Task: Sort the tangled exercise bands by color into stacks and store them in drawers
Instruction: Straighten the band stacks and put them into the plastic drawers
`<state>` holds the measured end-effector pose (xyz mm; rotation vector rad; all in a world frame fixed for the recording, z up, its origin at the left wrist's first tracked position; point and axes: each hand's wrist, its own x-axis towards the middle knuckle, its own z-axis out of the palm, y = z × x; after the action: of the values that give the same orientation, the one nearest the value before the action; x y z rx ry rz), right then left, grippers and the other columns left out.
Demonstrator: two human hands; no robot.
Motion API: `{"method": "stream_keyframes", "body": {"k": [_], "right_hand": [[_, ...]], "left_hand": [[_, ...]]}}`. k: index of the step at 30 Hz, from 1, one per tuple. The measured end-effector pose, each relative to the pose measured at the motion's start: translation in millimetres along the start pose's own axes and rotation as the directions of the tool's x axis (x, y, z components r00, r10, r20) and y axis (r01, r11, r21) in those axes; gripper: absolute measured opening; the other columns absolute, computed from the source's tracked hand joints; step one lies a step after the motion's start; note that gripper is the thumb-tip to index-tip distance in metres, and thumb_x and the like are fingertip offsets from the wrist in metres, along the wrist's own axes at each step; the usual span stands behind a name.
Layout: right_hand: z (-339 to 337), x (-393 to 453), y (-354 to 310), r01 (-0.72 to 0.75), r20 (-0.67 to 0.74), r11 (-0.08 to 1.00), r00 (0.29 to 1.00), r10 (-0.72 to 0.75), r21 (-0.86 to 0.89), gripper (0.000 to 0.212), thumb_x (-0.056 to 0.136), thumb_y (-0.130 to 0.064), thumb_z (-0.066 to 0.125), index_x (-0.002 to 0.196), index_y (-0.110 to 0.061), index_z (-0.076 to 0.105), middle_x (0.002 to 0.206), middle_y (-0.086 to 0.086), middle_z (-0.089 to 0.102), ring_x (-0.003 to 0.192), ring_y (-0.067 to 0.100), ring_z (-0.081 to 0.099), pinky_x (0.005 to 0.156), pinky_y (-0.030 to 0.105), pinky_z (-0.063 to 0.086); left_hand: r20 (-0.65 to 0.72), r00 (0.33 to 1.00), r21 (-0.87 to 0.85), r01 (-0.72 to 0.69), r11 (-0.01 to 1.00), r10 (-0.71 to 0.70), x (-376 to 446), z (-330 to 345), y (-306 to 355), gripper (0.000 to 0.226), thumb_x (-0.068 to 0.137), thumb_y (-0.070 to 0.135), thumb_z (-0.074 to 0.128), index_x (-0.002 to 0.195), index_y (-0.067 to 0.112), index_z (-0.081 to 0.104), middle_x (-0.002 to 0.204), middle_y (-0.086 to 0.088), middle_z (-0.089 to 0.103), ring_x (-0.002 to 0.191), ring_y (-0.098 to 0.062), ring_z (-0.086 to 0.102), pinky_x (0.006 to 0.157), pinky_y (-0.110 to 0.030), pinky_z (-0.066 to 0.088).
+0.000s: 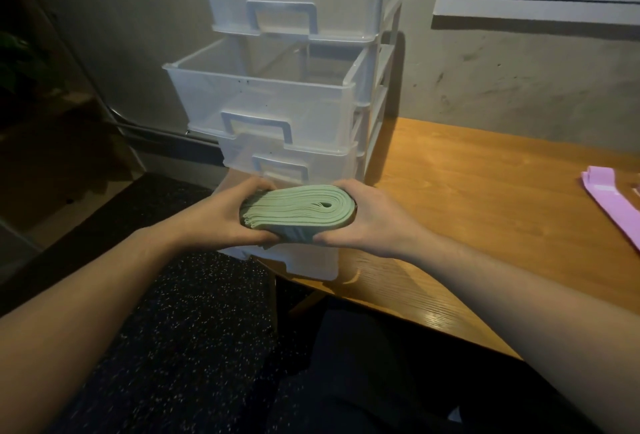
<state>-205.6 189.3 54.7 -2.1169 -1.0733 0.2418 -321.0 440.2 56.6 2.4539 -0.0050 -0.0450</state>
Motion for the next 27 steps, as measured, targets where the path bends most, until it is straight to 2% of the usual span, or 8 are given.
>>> {"method": "stream_keyframes", "body": {"k": [4,7,10,15,18,21,24,27], "right_hand": [[3.3,2.4,-6.6,-0.006,0.004,1.000,1.000,0.006,-0.009,0.070,0.069,-0.047,0.085,0.128,-0.026,0.055,0.115,-0.014,0.061,0.102,0.004,0.058,0.085,0.022,0.051],[3.8,15.0,-11.4,-0.045,0.014,0.999,0.999,0.045,-0.009,0.074,0.071,-0.045,0.084,0.133,-0.023,0.050,0.119,-0.010,0.061,0.105,0.007,0.058,0.086,0.023,0.051],[9.2,25.1,-14.4,-0.040,0.024,0.994,0.999,0.043,-0.105,0.086,0.073,-0.048,0.081,0.145,-0.023,0.041,0.132,-0.006,0.059,0.115,0.012,0.057,0.093,0.026,0.049],[30.4,21.6,-11.3,-0.031,0.069,0.985,0.997,0.043,-0.169,0.080,0.069,-0.048,0.082,0.137,-0.027,0.043,0.124,-0.009,0.065,0.105,0.011,0.062,0.086,0.029,0.055],[33.4,26.3,-14.5,-0.007,0.072,0.968,0.997,0.026,-0.250,0.077,0.070,-0.049,0.080,0.133,-0.027,0.044,0.119,-0.008,0.067,0.101,0.012,0.062,0.077,0.026,0.050],[35.7,31.9,-19.9,-0.009,0.149,0.953,0.987,0.056,-0.303,0.076,0.070,-0.052,0.081,0.131,-0.026,0.043,0.116,-0.007,0.067,0.094,0.013,0.062,0.071,0.028,0.048],[41.5,33.7,-22.3,-0.006,0.235,0.892,0.964,0.125,-0.451,0.078,0.071,-0.059,0.079,0.126,-0.021,0.040,0.111,-0.003,0.066,0.092,0.020,0.062,0.074,0.034,0.051],[46.8,34.7,-21.7,-0.006,0.259,0.807,0.946,0.196,-0.590,0.081,0.074,-0.058,0.079,0.129,-0.017,0.036,0.116,0.002,0.064,0.098,0.026,0.061,0.078,0.036,0.044]], "left_hand": [[0.016,1.000,0.025,0.018,1.000,-0.018,-1.2,-9.9,-5.0,0.069,0.073,0.048,0.084,0.130,0.047,0.045,0.127,0.019,0.057,0.111,0.005,0.059,0.093,-0.027,0.054],[0.018,1.000,0.095,0.023,0.995,-0.025,9.6,-24.2,-6.7,0.078,0.071,0.051,0.084,0.137,0.039,0.044,0.130,0.015,0.058,0.115,0.000,0.059,0.101,-0.032,0.050],[0.028,0.999,0.149,0.042,0.988,-0.047,19.9,-29.6,-10.9,0.077,0.072,0.042,0.087,0.135,0.038,0.043,0.124,0.015,0.059,0.110,0.000,0.059,0.097,-0.027,0.051],[0.124,0.989,0.158,0.057,0.986,-0.077,23.7,-14.8,-25.2,0.075,0.072,0.026,0.090,0.130,0.033,0.043,0.120,0.015,0.056,0.107,0.001,0.059,0.093,-0.021,0.051],[0.163,0.982,0.203,0.060,0.977,-0.094,25.1,-9.5,-30.2,0.072,0.073,0.027,0.089,0.128,0.029,0.043,0.116,0.013,0.058,0.104,-0.002,0.060,0.092,-0.025,0.052],[0.140,0.985,0.204,0.070,0.976,-0.100,24.4,-15.0,-35.4,0.067,0.073,0.025,0.089,0.123,0.030,0.045,0.113,0.011,0.058,0.103,-0.006,0.060,0.088,-0.026,0.051],[0.187,0.974,0.282,0.074,0.957,-0.131,23.6,-14.6,-36.8,0.065,0.072,0.026,0.088,0.121,0.033,0.046,0.110,0.012,0.059,0.101,-0.008,0.060,0.085,-0.026,0.051],[0.241,0.960,0.314,0.062,0.947,-0.143,27.3,-4.0,-34.5,0.065,0.071,0.031,0.089,0.122,0.033,0.049,0.114,0.013,0.061,0.104,-0.006,0.060,0.092,-0.034,0.053]]}}
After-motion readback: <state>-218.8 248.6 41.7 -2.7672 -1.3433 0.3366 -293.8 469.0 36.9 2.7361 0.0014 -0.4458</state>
